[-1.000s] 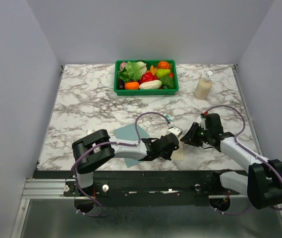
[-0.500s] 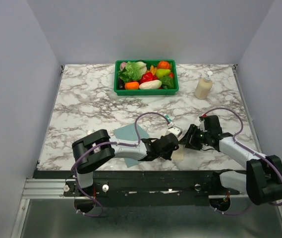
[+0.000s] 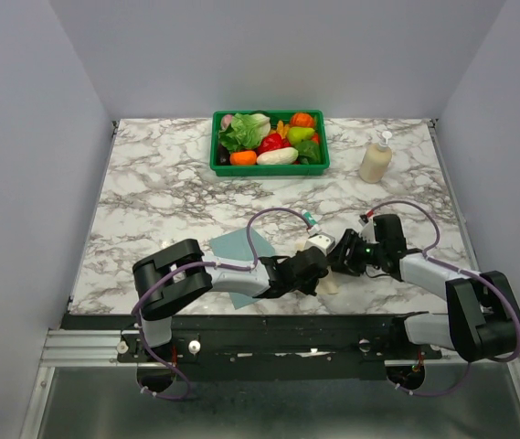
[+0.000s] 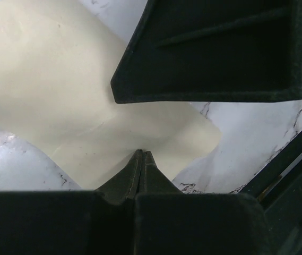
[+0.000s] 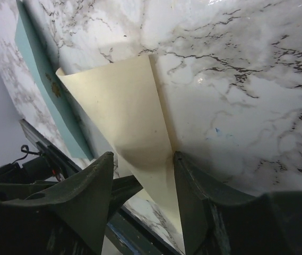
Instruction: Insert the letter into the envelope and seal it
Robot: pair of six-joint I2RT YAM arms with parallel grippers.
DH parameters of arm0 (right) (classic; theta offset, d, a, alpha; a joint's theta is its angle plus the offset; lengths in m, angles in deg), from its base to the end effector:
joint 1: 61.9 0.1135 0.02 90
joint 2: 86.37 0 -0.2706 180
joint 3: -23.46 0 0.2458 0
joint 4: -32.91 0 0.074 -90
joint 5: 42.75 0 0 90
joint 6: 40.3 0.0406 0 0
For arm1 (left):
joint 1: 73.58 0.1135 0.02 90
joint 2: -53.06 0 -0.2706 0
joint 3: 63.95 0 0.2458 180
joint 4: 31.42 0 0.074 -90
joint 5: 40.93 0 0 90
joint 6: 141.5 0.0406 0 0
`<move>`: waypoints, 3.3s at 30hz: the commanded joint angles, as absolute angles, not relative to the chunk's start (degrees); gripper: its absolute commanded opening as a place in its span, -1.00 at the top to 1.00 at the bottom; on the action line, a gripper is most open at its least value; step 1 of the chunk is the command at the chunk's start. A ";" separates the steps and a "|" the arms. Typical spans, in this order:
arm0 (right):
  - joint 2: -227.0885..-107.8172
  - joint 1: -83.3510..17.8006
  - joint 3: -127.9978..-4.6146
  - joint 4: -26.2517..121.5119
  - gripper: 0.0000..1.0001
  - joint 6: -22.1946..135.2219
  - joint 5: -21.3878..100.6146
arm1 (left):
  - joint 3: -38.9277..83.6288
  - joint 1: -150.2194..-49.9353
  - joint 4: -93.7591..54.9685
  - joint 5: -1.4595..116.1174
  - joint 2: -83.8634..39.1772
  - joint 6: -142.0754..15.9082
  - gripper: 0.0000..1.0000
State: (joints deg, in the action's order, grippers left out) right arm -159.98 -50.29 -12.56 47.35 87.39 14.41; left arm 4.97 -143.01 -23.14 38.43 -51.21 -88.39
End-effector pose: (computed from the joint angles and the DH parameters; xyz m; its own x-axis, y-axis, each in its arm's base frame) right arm 0.1963 0.0628 0.1379 -0.9143 0.3366 -0.2255 0.0797 0.6951 0.7145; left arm 0.1369 -0.3434 0.1549 -0.7181 0.2343 -0.6554 0.5528 0.7640 -0.3326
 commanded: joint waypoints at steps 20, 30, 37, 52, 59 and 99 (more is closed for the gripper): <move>-156.69 -50.04 -5.26 46.86 -0.38 89.69 9.55 | 2.83 -142.92 -19.49 38.79 -53.99 -90.70 1.00; -153.17 -50.04 -3.68 48.79 -0.36 90.74 10.60 | 2.74 -142.92 -19.93 39.22 -54.25 -91.32 1.00; -152.64 -50.12 -4.56 48.09 0.69 89.95 13.50 | 2.65 -142.92 -19.49 39.23 -52.67 -90.70 1.00; -131.39 -50.04 -10.44 59.24 0.99 77.66 10.18 | 8.36 -140.21 -6.58 29.29 -24.47 -83.78 -0.20; -124.35 -49.95 -16.33 56.89 0.99 75.79 -9.31 | 7.49 -133.01 -8.23 39.74 -11.38 -75.60 -0.54; -119.51 -49.95 -22.58 32.00 0.99 99.19 -24.29 | -9.48 -129.21 -49.46 74.38 -8.11 -95.45 -0.13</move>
